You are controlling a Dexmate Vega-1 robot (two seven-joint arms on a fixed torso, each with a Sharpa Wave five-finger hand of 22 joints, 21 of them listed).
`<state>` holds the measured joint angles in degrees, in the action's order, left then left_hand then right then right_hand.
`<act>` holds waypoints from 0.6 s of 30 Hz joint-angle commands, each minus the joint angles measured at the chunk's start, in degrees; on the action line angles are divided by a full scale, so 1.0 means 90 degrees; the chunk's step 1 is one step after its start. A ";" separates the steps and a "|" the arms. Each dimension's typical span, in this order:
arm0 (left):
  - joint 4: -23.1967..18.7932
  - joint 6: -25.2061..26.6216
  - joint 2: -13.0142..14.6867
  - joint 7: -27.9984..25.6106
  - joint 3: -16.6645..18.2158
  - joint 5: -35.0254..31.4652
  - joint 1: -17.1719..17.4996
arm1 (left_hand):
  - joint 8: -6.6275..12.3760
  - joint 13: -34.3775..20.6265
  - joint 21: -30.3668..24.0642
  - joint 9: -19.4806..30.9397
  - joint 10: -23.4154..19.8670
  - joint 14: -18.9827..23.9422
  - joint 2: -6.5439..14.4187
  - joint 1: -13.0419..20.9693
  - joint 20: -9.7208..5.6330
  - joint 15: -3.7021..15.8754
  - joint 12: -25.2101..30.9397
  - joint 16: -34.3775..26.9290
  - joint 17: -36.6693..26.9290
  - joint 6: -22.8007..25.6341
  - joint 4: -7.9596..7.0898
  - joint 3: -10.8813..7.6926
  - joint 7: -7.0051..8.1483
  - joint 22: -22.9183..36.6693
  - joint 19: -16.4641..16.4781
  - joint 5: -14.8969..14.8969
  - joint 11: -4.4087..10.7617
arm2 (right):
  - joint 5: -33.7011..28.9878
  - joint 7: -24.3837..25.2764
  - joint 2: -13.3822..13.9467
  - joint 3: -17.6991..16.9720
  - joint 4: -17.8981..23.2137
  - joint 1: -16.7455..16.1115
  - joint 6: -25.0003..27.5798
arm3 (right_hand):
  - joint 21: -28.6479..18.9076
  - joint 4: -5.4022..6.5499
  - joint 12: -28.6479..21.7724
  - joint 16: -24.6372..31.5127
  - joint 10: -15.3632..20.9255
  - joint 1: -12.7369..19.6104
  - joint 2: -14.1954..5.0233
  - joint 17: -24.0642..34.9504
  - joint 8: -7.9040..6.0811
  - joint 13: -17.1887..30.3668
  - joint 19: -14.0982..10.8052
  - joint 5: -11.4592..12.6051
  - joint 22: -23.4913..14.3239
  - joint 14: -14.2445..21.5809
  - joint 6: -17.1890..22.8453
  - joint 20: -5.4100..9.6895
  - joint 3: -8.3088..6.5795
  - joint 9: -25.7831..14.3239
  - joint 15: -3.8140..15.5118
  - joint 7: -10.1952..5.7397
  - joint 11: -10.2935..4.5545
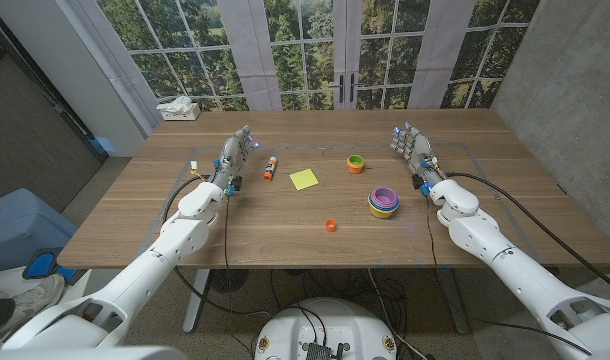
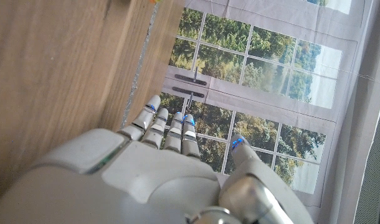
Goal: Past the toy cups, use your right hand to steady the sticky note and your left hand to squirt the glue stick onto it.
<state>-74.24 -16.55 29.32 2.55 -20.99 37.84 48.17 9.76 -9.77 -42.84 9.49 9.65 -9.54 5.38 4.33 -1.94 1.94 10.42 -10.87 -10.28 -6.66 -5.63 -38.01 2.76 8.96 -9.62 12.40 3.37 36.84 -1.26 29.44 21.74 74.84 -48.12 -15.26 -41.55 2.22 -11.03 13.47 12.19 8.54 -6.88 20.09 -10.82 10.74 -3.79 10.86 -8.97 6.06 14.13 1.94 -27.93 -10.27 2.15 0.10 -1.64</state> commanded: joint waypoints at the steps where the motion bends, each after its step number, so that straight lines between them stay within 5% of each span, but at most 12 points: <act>1: -0.0169 -0.0134 0.0074 -0.0048 0.0089 0.0020 0.0183 | 0.0042 -0.0022 -0.0024 0.0021 0.0152 -0.0133 0.0486 0.0016 -0.0530 0.0282 0.0044 -0.0040 -0.0025 -0.0041 0.0005 -0.0056 0.0014 0.0034 -0.0433 0.0044 0.0006 | -0.0008 -0.0076 0.0053 0.0027 0.0048 0.0021 0.0052 | -0.0036 0.0009 -0.0043 0.0011 0.0064 -0.0014 -0.0238 0.0009 -0.0043 0.0015 -0.0078 0.0045 -0.0027 0.0057 0.0055 0.0447 -0.0037 -0.0008 0.0293 -0.0004 0.0008; 12: -0.0336 -0.0089 0.0284 -0.0579 -0.0059 -0.0689 0.0164 | 0.0071 -0.0018 0.0035 0.0021 -0.0040 0.0048 0.0535 0.0073 -0.0423 0.0292 0.0098 -0.0074 0.0004 0.0036 0.0033 -0.0153 0.0050 0.0038 -0.0243 0.0080 0.0000 | -0.0127 0.0269 0.0061 -0.0026 0.0308 -0.0217 -0.0058 | -0.0008 0.0029 -0.0040 0.0006 0.0073 -0.0033 -0.0238 -0.0016 -0.0039 0.0014 -0.0133 0.0040 -0.0027 0.0072 0.0064 0.0454 -0.0054 -0.0007 0.0298 -0.0012 -0.0003; 16: -0.0409 -0.0014 0.0384 -0.0926 -0.0143 -0.1133 0.0114 | 0.0092 -0.0016 0.0076 0.0023 -0.0217 0.0235 0.0433 0.0186 -0.0253 0.0249 0.0116 -0.0063 0.0047 0.0139 0.0223 -0.0224 0.0169 0.0048 0.0037 0.0078 -0.0036 | -0.0178 0.0502 0.0117 -0.0093 0.0558 -0.0420 -0.0081 | 0.0011 0.0031 -0.0045 0.0004 0.0093 -0.0033 -0.0236 -0.0033 -0.0044 0.0014 -0.0152 0.0039 -0.0026 0.0087 0.0087 0.0449 -0.0069 -0.0007 0.0287 -0.0019 0.0007; 18: -0.0380 -0.0037 0.0391 -0.1035 -0.0183 -0.1303 0.0075 | 0.0092 -0.0016 0.0097 0.0027 -0.0291 0.0458 0.0370 0.0221 -0.0030 0.0220 0.0103 -0.0095 0.0045 0.0185 0.0323 -0.0240 0.0259 0.0056 0.0252 0.0058 0.0003 | -0.0204 0.0624 0.0158 -0.0130 0.0701 -0.0531 -0.0070 | 0.0021 0.0033 -0.0045 0.0006 0.0098 -0.0035 -0.0235 -0.0042 -0.0045 0.0014 -0.0162 0.0038 -0.0026 0.0101 0.0095 0.0447 -0.0076 -0.0007 0.0278 -0.0017 0.0004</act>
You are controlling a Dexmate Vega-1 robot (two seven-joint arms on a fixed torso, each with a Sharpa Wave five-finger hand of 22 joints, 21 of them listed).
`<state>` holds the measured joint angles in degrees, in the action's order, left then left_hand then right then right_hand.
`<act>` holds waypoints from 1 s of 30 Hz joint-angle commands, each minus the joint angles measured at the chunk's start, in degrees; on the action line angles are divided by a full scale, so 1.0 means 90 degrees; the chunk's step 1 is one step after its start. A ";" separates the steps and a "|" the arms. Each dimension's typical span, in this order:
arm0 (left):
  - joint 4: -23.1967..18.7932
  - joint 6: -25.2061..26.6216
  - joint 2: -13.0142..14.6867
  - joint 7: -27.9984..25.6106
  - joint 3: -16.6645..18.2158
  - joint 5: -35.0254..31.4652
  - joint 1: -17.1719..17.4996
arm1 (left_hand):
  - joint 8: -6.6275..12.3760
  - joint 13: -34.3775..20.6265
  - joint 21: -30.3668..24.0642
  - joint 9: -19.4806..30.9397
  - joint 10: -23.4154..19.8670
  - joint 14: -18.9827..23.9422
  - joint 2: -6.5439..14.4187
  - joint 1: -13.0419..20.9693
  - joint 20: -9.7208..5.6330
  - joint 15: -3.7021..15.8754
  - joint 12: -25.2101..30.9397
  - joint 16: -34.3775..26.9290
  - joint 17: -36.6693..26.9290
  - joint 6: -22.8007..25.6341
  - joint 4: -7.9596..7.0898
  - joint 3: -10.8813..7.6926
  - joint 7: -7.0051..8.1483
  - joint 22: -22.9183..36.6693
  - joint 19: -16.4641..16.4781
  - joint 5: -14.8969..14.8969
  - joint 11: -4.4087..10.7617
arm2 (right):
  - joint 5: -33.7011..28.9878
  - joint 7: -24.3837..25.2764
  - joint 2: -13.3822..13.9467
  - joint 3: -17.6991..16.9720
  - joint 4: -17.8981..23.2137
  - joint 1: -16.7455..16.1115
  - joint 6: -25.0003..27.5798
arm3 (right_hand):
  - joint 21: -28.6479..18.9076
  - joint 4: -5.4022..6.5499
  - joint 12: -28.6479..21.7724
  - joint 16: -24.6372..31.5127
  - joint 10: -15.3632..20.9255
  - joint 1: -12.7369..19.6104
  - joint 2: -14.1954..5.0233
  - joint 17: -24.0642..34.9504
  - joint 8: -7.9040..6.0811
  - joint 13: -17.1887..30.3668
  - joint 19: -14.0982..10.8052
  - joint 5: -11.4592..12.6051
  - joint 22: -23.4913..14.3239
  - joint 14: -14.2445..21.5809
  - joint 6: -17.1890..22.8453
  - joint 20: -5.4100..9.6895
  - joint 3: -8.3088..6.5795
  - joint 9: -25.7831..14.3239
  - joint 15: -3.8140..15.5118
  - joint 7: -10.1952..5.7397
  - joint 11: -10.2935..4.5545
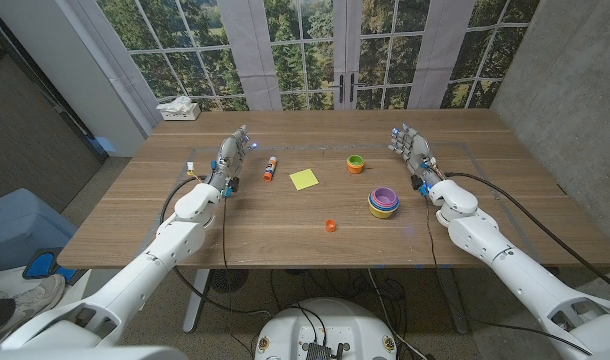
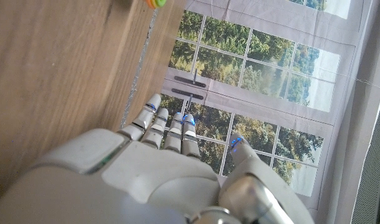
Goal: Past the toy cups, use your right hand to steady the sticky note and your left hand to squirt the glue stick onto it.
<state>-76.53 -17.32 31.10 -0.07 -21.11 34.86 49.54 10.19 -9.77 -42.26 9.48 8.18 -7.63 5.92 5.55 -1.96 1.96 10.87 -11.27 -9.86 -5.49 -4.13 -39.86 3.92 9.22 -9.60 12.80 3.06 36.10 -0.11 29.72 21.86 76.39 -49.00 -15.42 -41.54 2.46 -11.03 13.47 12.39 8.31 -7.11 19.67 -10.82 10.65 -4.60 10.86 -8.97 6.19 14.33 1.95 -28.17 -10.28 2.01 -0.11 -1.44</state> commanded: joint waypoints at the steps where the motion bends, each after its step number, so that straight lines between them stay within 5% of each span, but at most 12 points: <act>1: -0.0141 0.0064 0.0219 -0.0815 -0.0196 -0.1087 -0.0092 | 0.0044 -0.0017 0.0036 0.0030 -0.0167 0.0324 0.0304 0.0094 0.0049 0.0186 0.0056 -0.0060 -0.0005 0.0072 0.0182 -0.0044 0.0173 0.0029 0.0334 0.0007 0.0048 | -0.0151 0.0550 0.0147 -0.0160 0.0582 -0.0488 -0.0077 | 0.0023 0.0007 -0.0045 0.0005 0.0078 -0.0010 -0.0208 0.0003 -0.0046 0.0023 -0.0076 0.0038 -0.0027 0.0087 0.0076 0.0448 -0.0051 -0.0006 0.0290 0.0007 -0.0019; 6: -0.0159 -0.0012 0.0229 -0.1243 -0.0268 -0.1595 -0.0123 | 0.0038 -0.0025 0.0059 0.0040 -0.0313 0.1127 0.0253 0.0048 0.0451 -0.0011 0.0037 -0.0205 -0.0036 0.0115 0.0259 -0.0057 0.0242 0.0047 0.0884 -0.0039 0.0099 | -0.0162 0.0797 0.0204 -0.0263 0.0838 -0.0724 -0.0065 | 0.0043 0.0013 -0.0048 0.0003 0.0095 -0.0015 -0.0206 -0.0010 -0.0045 0.0023 -0.0087 0.0035 -0.0027 0.0096 0.0085 0.0432 -0.0062 -0.0006 0.0295 -0.0003 -0.0023; 8: -0.0086 -0.0151 0.0212 -0.1416 -0.0287 -0.1822 -0.0156 | 0.0048 -0.0037 -0.0016 0.0050 -0.0489 0.3573 0.0235 -0.0194 0.0617 0.0020 0.0019 -0.0845 -0.0147 -0.0010 0.0116 -0.0003 0.0288 0.0088 0.1953 -0.0068 0.0134 | -0.0194 0.0843 0.0238 -0.0282 0.0899 -0.0791 -0.0078 | 0.0050 0.0015 -0.0049 0.0002 0.0102 -0.0018 -0.0205 -0.0016 -0.0044 0.0023 -0.0098 0.0034 -0.0027 0.0100 0.0087 0.0426 -0.0067 -0.0006 0.0293 -0.0003 -0.0028; 9: -0.0124 -0.0095 0.0257 -0.1390 -0.0298 -0.1855 -0.0171 | 0.0086 -0.0045 -0.0346 0.0060 -0.0628 0.4892 0.0195 -0.0332 0.0382 0.0226 0.0013 -0.1283 -0.0238 -0.0233 -0.0045 0.0095 0.0302 0.0173 0.2962 -0.0059 0.0135 | -0.0197 0.0889 0.0258 -0.0295 0.0953 -0.0823 -0.0037 | 0.0056 0.0015 -0.0048 0.0003 0.0102 -0.0017 -0.0204 -0.0021 -0.0044 0.0023 -0.0101 0.0034 -0.0027 0.0108 0.0089 0.0425 -0.0071 -0.0006 0.0290 -0.0003 -0.0027; 10: -0.0150 -0.0107 0.0237 -0.1584 -0.0302 -0.2009 -0.0155 | 0.0098 -0.0062 -0.1085 0.0066 -0.1446 0.7317 0.0117 -0.0359 0.0046 0.0551 0.0144 -0.2387 -0.0619 -0.0537 -0.0144 0.0218 0.0226 0.0258 0.4767 -0.0010 0.0167 | -0.0215 0.0949 0.0255 -0.0306 0.0984 -0.0853 -0.0038 | 0.0059 0.0014 -0.0047 0.0000 0.0103 -0.0016 -0.0203 -0.0024 -0.0045 0.0022 -0.0103 0.0034 -0.0027 0.0105 0.0094 0.0422 -0.0074 -0.0006 0.0291 -0.0003 -0.0026; 11: -0.0235 -0.0041 0.0237 -0.1802 -0.0302 -0.2176 -0.0125 | 0.0079 -0.0075 -0.1645 0.0078 -0.2054 0.8573 -0.0027 -0.0050 -0.0382 0.0928 0.0180 -0.3356 -0.1214 -0.0645 0.0242 0.0127 0.0047 0.0371 0.6038 0.0069 0.0181 | -0.0221 0.0954 0.0260 -0.0315 0.0994 -0.0875 -0.0059 | 0.0064 0.0013 -0.0046 -0.0001 0.0103 -0.0016 -0.0201 -0.0028 -0.0044 0.0022 -0.0105 0.0033 -0.0027 0.0105 0.0095 0.0422 -0.0077 -0.0006 0.0292 -0.0005 -0.0029; 12: -0.0300 0.0024 0.0305 -0.1739 -0.0318 -0.2205 -0.0128 | 0.0101 -0.0081 -0.1972 0.0087 -0.2389 0.9011 -0.0216 0.0090 -0.0631 0.1130 0.0196 -0.3878 -0.1661 -0.0610 0.0507 0.0079 -0.0039 0.0522 0.6585 0.0110 0.0189 | -0.0208 0.0948 0.0267 -0.0327 0.1009 -0.0896 -0.0068 | 0.0070 0.0013 -0.0046 -0.0002 0.0105 -0.0017 -0.0200 -0.0032 -0.0043 0.0022 -0.0110 0.0033 -0.0027 0.0110 0.0096 0.0421 -0.0080 -0.0006 0.0292 -0.0010 -0.0025; 16: -0.0485 0.0239 0.0431 -0.1630 -0.0318 -0.2203 -0.0115 | 0.0125 -0.0084 -0.2408 0.0088 -0.2696 0.9467 -0.0446 0.0045 -0.0939 0.1155 0.0145 -0.4512 -0.2333 -0.0471 0.0630 -0.0027 -0.0262 0.0889 0.7074 0.0208 0.0251 | -0.0262 0.0996 0.0299 -0.0349 0.1071 -0.0960 -0.0102 | 0.0090 0.0015 -0.0044 -0.0005 0.0111 -0.0020 -0.0194 -0.0046 -0.0040 0.0022 -0.0119 0.0030 -0.0028 0.0117 0.0096 0.0417 -0.0091 -0.0005 0.0289 -0.0022 -0.0022; 24: -0.0903 0.0792 0.0743 -0.1753 -0.0367 -0.2610 -0.0100 | 0.0229 -0.0082 -0.2617 0.0081 -0.2566 0.9475 -0.0556 0.0048 -0.1000 0.1155 0.0010 -0.4804 -0.2715 -0.0048 0.0704 -0.0154 -0.0204 0.1179 0.7114 0.0309 0.0438 | -0.0364 0.1159 0.0298 -0.0392 0.1198 -0.1093 -0.0178 | 0.0131 0.0015 -0.0041 -0.0008 0.0123 -0.0024 -0.0184 -0.0075 -0.0036 0.0021 -0.0145 0.0025 -0.0028 0.0139 0.0107 0.0403 -0.0112 -0.0005 0.0274 -0.0024 -0.0036; 30: -0.1262 0.1386 0.1013 -0.1788 -0.0418 -0.2910 -0.0123 | 0.0208 -0.0074 -0.2562 0.0068 -0.2207 0.9247 -0.0736 0.0622 -0.1026 0.1149 -0.0090 -0.4792 -0.2581 0.0177 0.1365 -0.0265 -0.0095 0.1038 0.6901 0.0254 0.0604 | -0.0444 0.1329 0.0301 -0.0449 0.1354 -0.1249 -0.0241 | 0.0150 0.0008 -0.0043 -0.0010 0.0138 -0.0025 -0.0165 -0.0091 -0.0035 0.0021 -0.0161 0.0022 -0.0029 0.0149 0.0114 0.0395 -0.0117 -0.0005 0.0270 -0.0017 -0.0040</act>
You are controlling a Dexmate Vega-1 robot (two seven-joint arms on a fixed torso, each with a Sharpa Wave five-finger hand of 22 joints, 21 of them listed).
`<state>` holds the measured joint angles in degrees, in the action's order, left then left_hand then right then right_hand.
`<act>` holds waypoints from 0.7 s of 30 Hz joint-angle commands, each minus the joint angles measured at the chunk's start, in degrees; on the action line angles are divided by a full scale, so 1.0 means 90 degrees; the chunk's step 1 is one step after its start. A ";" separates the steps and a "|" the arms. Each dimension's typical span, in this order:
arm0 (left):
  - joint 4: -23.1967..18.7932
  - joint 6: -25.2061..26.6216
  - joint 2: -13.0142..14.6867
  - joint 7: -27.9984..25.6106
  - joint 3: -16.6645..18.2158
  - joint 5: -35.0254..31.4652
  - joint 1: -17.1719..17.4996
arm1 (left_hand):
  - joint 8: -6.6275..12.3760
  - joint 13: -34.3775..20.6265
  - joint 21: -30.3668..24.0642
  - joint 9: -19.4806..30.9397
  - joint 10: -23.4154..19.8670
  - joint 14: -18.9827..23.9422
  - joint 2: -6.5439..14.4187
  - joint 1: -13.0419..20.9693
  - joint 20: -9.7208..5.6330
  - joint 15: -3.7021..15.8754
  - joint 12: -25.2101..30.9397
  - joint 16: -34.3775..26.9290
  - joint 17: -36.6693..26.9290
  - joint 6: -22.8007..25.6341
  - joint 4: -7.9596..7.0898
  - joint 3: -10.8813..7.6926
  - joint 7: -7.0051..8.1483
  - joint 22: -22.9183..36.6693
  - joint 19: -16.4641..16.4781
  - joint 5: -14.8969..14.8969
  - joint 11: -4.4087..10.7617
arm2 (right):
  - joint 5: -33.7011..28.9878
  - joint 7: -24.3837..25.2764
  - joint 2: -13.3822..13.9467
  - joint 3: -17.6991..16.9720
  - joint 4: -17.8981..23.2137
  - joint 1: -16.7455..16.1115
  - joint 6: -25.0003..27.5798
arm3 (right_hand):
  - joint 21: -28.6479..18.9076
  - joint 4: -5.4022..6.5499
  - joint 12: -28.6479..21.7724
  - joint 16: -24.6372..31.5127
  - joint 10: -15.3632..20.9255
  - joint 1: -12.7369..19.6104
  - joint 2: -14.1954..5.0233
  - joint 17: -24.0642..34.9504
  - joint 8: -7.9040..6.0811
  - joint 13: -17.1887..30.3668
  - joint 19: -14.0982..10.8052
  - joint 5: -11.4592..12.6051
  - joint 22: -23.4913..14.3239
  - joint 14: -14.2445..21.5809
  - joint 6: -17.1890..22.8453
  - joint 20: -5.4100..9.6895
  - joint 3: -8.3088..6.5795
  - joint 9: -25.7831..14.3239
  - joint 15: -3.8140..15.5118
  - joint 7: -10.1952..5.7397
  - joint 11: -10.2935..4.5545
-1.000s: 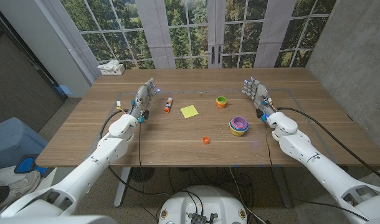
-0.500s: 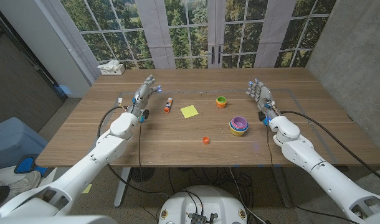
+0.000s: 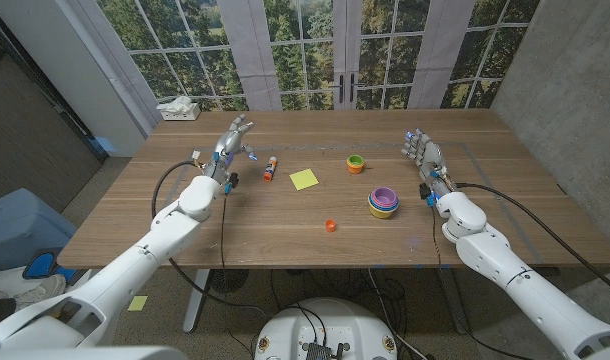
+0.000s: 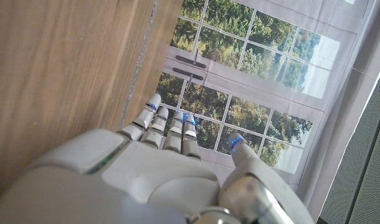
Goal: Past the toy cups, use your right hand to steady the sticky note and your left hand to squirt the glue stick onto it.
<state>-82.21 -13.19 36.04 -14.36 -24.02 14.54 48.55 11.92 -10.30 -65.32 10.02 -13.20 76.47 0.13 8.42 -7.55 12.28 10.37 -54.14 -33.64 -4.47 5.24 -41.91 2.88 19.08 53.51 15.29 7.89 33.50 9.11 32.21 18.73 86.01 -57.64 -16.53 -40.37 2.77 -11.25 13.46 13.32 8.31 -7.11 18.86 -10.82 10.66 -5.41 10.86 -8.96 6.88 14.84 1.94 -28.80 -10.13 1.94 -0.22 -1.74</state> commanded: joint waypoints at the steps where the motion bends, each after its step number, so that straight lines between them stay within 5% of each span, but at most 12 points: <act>1: -0.0682 0.1016 0.0508 -0.0223 -0.0114 -0.0736 -0.0028 | 0.0016 -0.0013 0.0002 0.0008 0.0199 -0.0128 -0.0147 0.0440 -0.0424 0.0001 -0.0026 -0.0035 0.0093 0.0109 0.0452 -0.0032 0.0022 -0.0082 -0.0141 -0.0052 0.0095 | -0.0165 0.0348 0.0011 -0.0113 0.0306 -0.0312 -0.0127 | 0.0024 -0.0032 -0.0017 -0.0012 0.0034 -0.0020 -0.0165 -0.0007 -0.0037 0.0019 -0.0078 0.0022 -0.0030 0.0073 0.0062 0.0394 -0.0053 -0.0021 0.0278 -0.0003 0.0000; 6: -0.0882 0.1399 0.0690 -0.0209 -0.0210 -0.1052 -0.0126 | -0.0019 -0.0017 0.0010 0.0011 0.0337 -0.0199 -0.0188 0.0822 -0.0447 0.0013 -0.0026 -0.0068 0.0152 0.0129 0.0600 -0.0021 0.0132 -0.0121 -0.0286 -0.0119 0.0221 | -0.0205 0.0397 0.0018 -0.0135 0.0377 -0.0396 -0.0159 | 0.0042 -0.0044 -0.0016 -0.0009 0.0039 -0.0018 -0.0152 -0.0016 -0.0039 0.0019 -0.0093 0.0017 -0.0030 0.0081 0.0074 0.0390 -0.0051 -0.0021 0.0272 0.0008 0.0007; 17: -0.1154 0.2073 0.1130 0.0245 -0.0635 -0.1959 -0.0608 | -0.0057 -0.0048 -0.0053 0.0033 0.0506 -0.0469 0.0443 0.1252 -0.0413 0.0044 0.0023 -0.0080 0.0071 0.0155 0.0387 -0.0049 -0.0009 -0.0081 -0.0620 -0.0064 0.0099 | -0.0360 0.0706 -0.0014 -0.0208 0.0640 -0.0711 -0.0239 | 0.0089 -0.0060 -0.0011 -0.0001 0.0047 -0.0023 -0.0133 -0.0034 -0.0035 0.0019 -0.0123 0.0005 -0.0032 0.0098 0.0085 0.0376 -0.0045 -0.0020 0.0249 0.0015 0.0012; 21: -0.1241 0.2208 0.1248 0.0462 -0.0754 -0.2212 -0.0760 | -0.0048 -0.0052 -0.0079 0.0039 0.0511 -0.0530 0.0481 0.1311 -0.0417 0.0039 0.0038 -0.0083 0.0054 0.0205 0.0405 -0.0019 0.0011 -0.0074 -0.0664 -0.0062 0.0114 | -0.0442 0.0844 -0.0058 -0.0233 0.0737 -0.0848 -0.0317 | 0.0108 -0.0071 -0.0007 0.0002 0.0046 -0.0024 -0.0119 -0.0041 -0.0033 0.0019 -0.0135 0.0000 -0.0032 0.0101 0.0088 0.0370 -0.0038 -0.0021 0.0240 0.0016 0.0009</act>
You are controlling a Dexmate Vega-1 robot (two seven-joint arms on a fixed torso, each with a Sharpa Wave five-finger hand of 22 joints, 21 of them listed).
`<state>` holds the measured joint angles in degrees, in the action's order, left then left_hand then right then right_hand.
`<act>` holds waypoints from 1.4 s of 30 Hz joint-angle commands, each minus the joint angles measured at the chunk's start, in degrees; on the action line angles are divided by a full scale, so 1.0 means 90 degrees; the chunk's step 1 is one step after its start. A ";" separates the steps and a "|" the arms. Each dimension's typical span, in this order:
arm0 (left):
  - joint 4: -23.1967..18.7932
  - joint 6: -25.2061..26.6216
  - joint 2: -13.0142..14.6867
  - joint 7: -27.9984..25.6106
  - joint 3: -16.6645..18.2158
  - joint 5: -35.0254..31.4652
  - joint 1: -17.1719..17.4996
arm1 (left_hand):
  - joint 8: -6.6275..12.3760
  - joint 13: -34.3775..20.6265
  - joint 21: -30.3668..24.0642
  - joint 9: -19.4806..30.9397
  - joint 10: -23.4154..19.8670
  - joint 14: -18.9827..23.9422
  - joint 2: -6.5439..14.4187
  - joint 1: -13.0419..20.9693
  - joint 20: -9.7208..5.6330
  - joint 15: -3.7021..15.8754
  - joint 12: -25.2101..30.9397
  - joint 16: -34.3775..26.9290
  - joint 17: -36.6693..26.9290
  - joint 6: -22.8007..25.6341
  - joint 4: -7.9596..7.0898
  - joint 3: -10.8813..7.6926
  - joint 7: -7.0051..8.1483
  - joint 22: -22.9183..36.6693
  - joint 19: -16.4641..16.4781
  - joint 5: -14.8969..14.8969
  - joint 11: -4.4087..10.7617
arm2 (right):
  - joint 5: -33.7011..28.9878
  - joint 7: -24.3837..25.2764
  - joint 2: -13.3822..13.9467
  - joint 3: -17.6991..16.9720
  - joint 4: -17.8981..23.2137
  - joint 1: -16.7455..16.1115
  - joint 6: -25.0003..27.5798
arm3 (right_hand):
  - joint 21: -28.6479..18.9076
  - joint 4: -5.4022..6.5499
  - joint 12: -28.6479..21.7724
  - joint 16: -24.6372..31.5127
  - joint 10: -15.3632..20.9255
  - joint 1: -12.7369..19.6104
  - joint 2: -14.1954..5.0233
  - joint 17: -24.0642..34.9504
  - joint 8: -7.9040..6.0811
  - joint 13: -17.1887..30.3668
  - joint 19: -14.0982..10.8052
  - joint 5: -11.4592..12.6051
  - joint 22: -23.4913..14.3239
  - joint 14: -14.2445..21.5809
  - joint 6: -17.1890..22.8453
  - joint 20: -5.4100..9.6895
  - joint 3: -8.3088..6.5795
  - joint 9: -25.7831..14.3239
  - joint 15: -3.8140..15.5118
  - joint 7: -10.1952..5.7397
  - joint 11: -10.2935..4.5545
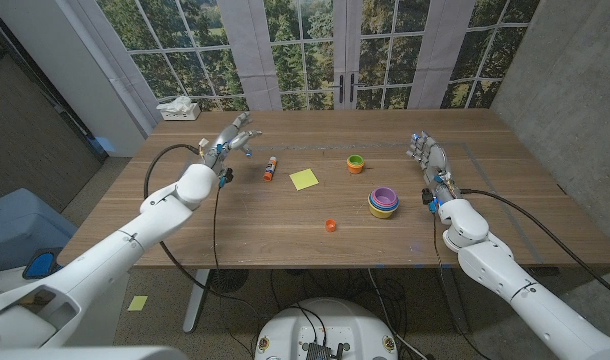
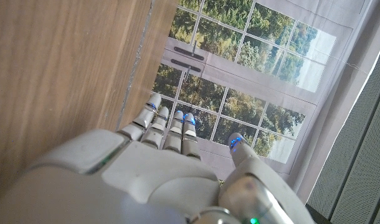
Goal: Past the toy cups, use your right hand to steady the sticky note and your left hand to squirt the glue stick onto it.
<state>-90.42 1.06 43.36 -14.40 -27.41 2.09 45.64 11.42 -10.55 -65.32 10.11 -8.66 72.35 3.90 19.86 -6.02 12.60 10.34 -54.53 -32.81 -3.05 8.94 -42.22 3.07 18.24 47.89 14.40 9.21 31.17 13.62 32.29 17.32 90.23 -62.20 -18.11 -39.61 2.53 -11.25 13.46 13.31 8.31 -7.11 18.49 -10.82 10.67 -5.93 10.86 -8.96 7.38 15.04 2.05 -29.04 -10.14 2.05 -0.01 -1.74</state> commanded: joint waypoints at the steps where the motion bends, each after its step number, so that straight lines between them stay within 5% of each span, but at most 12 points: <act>1: -0.0342 0.0645 0.0453 0.0491 -0.0402 -0.0894 -0.0464 | 0.0016 -0.0025 -0.0089 0.0031 0.0008 -0.0094 0.0021 0.0074 -0.0593 -0.0003 0.0047 -0.0055 -0.0050 0.0082 0.0033 0.0047 0.0046 0.0018 -0.0063 0.0033 -0.0013 | -0.0212 0.0368 -0.0069 -0.0079 0.0290 -0.0372 -0.0157 | 0.0031 -0.0041 -0.0008 0.0004 0.0052 -0.0028 -0.0120 0.0000 -0.0032 0.0018 -0.0073 -0.0001 -0.0032 0.0047 0.0064 0.0358 -0.0010 -0.0020 0.0233 -0.0001 0.0009; 12: -0.0483 0.0686 0.0644 0.0848 -0.0458 -0.1150 -0.0588 | 0.0074 -0.0028 -0.0217 0.0037 -0.0151 -0.0231 -0.0349 0.0607 -0.0625 -0.0005 0.0113 -0.0114 0.0064 0.0404 0.0214 0.0322 0.0147 -0.0002 -0.0203 0.0009 0.0145 | -0.0472 0.0666 -0.0113 -0.0126 0.0573 -0.0650 -0.0213 | 0.0073 -0.0073 -0.0001 0.0017 0.0052 -0.0031 -0.0084 -0.0013 -0.0027 0.0017 -0.0120 -0.0014 -0.0034 0.0061 0.0069 0.0327 0.0015 -0.0020 0.0208 0.0015 0.0022; 21: -0.0698 0.0796 0.0842 0.1172 -0.0507 -0.1397 -0.0640 | 0.0116 -0.0035 -0.0305 0.0046 -0.0227 -0.0273 -0.0124 0.0918 -0.0564 0.0007 0.0130 -0.0141 0.0118 0.0650 0.0099 0.0397 0.0128 0.0018 -0.0360 0.0015 0.0091 | -0.0631 0.0923 -0.0174 -0.0224 0.0771 -0.0979 -0.0317 | 0.0128 -0.0123 0.0003 0.0023 0.0057 -0.0010 -0.0072 -0.0030 -0.0022 0.0017 -0.0137 -0.0021 -0.0035 0.0061 0.0070 0.0309 0.0028 -0.0020 0.0196 0.0024 0.0035; 30: -0.1080 0.1097 0.1025 0.1512 -0.0655 -0.1966 -0.0777 | 0.0195 -0.0038 -0.0435 0.0048 -0.0565 -0.0339 -0.0279 0.1243 -0.0579 0.0000 0.0205 -0.0188 0.0208 0.1033 0.0182 0.0600 0.0219 0.0012 -0.0435 -0.0076 0.0108 | -0.0687 0.0963 -0.0297 -0.0292 0.0757 -0.1227 -0.0613 | 0.0173 -0.0173 0.0005 0.0029 0.0062 0.0012 -0.0056 -0.0047 -0.0022 0.0017 -0.0163 -0.0027 -0.0036 0.0063 0.0080 0.0294 0.0042 -0.0020 0.0180 0.0035 0.0048; 34: -0.1163 0.1125 0.1060 0.1611 -0.0691 -0.2165 -0.0829 | 0.0235 -0.0041 -0.0510 0.0049 -0.0622 -0.0361 -0.0100 0.1572 -0.0576 0.0001 0.0187 -0.0236 0.0229 0.1262 0.0194 0.0571 0.0226 0.0020 -0.0521 -0.0121 0.0073 | -0.0774 0.1008 -0.0342 -0.0324 0.0781 -0.1292 -0.0726 | 0.0194 -0.0207 0.0004 0.0035 0.0072 0.0030 -0.0042 -0.0059 -0.0022 0.0017 -0.0178 -0.0031 -0.0037 0.0079 0.0086 0.0280 0.0048 -0.0020 0.0156 0.0039 0.0064; 42: -0.1349 0.1184 0.1197 0.2086 -0.0799 -0.2577 -0.1007 | 0.0296 -0.0044 -0.0652 0.0050 -0.0758 -0.0431 -0.0209 0.1944 -0.0612 -0.0002 0.0182 -0.0305 0.0288 0.1632 0.0225 0.0700 0.0361 0.0026 -0.0595 -0.0278 0.0110 | -0.0940 0.1056 -0.0360 -0.0380 0.0857 -0.1377 -0.0800 | 0.0222 -0.0239 -0.0001 0.0060 0.0093 0.0031 -0.0016 -0.0068 -0.0033 0.0017 -0.0217 -0.0041 -0.0038 0.0127 0.0124 0.0232 0.0072 -0.0021 0.0136 0.0044 0.0078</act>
<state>-100.08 10.60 52.54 -0.38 -33.50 -16.41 38.26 13.79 -10.81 -70.64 10.27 -14.57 68.65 2.07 36.28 -4.50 12.61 11.71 -56.81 -30.26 10.72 11.00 -36.34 6.14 18.23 42.88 12.23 10.10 24.40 22.44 29.59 14.61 97.22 -73.04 -23.71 -37.89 0.86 -11.24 13.46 13.72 8.31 -7.10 17.81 -10.81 10.68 -7.58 10.59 -9.22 8.01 15.57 2.05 -28.32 -10.14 2.05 0.53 -1.33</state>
